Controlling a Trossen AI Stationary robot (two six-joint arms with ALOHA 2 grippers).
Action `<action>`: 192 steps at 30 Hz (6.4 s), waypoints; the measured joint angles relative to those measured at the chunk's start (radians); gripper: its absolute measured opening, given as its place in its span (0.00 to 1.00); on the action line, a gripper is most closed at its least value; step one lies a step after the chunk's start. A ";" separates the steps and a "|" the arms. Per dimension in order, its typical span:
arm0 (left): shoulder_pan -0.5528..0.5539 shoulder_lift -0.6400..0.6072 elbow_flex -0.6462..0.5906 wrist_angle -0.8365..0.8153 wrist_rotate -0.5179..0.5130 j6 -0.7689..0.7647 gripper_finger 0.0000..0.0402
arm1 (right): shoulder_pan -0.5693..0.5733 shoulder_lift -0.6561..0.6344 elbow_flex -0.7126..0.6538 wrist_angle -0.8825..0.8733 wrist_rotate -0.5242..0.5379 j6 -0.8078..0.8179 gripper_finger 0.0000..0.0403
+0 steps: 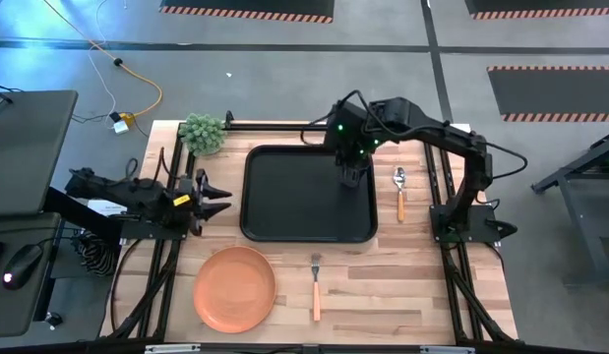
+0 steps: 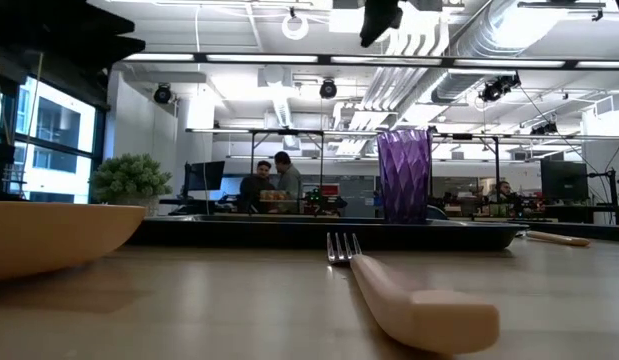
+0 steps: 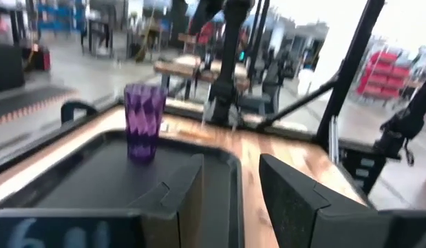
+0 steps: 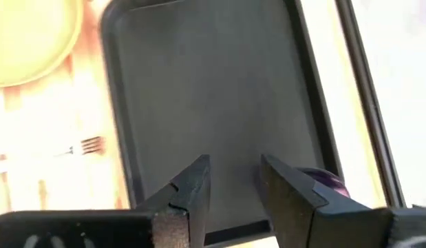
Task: Pick and place plate/cup/fork/spoon on tray
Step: Put the orange plate to the left side of the violet cup on the black serving tray
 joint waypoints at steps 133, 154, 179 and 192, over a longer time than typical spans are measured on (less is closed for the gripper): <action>-0.211 1.128 0.418 -0.548 0.318 -0.660 0.01 | 0.081 0.000 -0.003 0.006 0.050 0.045 0.30; 0.044 1.023 0.440 -0.487 0.310 -0.695 0.01 | 0.081 0.000 -0.003 0.007 0.050 0.042 0.30; 0.578 1.201 0.785 -0.554 0.355 -0.245 0.01 | 0.079 0.000 -0.003 0.056 0.181 0.067 0.30; 0.706 1.468 1.026 -0.648 0.419 -0.092 0.01 | 0.066 0.000 -0.002 0.049 0.225 0.094 0.30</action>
